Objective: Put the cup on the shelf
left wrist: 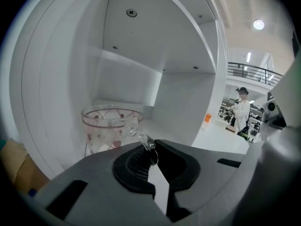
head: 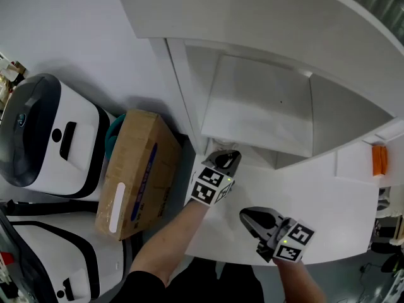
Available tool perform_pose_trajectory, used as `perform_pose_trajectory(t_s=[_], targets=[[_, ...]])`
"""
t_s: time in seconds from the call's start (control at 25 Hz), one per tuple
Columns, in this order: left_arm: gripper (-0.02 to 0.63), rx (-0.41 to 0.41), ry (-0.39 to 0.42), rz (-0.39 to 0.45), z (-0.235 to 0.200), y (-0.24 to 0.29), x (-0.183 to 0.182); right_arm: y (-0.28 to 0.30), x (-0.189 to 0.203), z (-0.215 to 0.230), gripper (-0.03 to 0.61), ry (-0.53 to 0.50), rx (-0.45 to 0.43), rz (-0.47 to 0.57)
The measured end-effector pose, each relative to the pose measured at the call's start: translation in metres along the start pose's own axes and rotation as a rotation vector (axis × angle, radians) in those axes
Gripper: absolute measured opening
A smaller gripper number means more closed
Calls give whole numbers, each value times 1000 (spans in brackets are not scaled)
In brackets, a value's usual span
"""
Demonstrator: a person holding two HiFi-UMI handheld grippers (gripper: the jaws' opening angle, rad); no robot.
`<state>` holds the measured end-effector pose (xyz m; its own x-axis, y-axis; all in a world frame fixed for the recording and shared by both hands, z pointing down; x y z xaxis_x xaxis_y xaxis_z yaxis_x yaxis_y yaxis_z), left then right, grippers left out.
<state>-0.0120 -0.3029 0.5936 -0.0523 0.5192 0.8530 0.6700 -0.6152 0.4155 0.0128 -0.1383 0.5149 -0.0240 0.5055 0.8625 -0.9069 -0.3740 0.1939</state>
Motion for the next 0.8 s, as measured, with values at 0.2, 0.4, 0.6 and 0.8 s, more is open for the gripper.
perform_pose_trajectory(t_s=[0.2,0.4,0.6,0.8], targets=[[14,-37,16,-34,-6,-1,10,6,-5,-12,18,-35,-5,-17],[20,-32,-55,-83,-8,-5,20,14,-6,-26,18,-91,-15,-55],[115,-18,-59,-100,-3,-10,21,25,-14,-32,18,-142,-46,-75],[153,-58,-76,-61,-7,-18,20,29,-24,-28,18,-169,-48,-71]])
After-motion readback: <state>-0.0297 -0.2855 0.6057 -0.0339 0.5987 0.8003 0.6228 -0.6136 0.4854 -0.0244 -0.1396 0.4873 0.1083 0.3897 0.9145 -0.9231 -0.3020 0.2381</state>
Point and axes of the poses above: the fingertips, and each gripper's own axes: y forward along the fingers, z to its right, x out of its underside, the point moved 1 cm from there along -y, backward along the fingers, and after that the axes turned 7 degrees about -y, right-handed, at the moved point
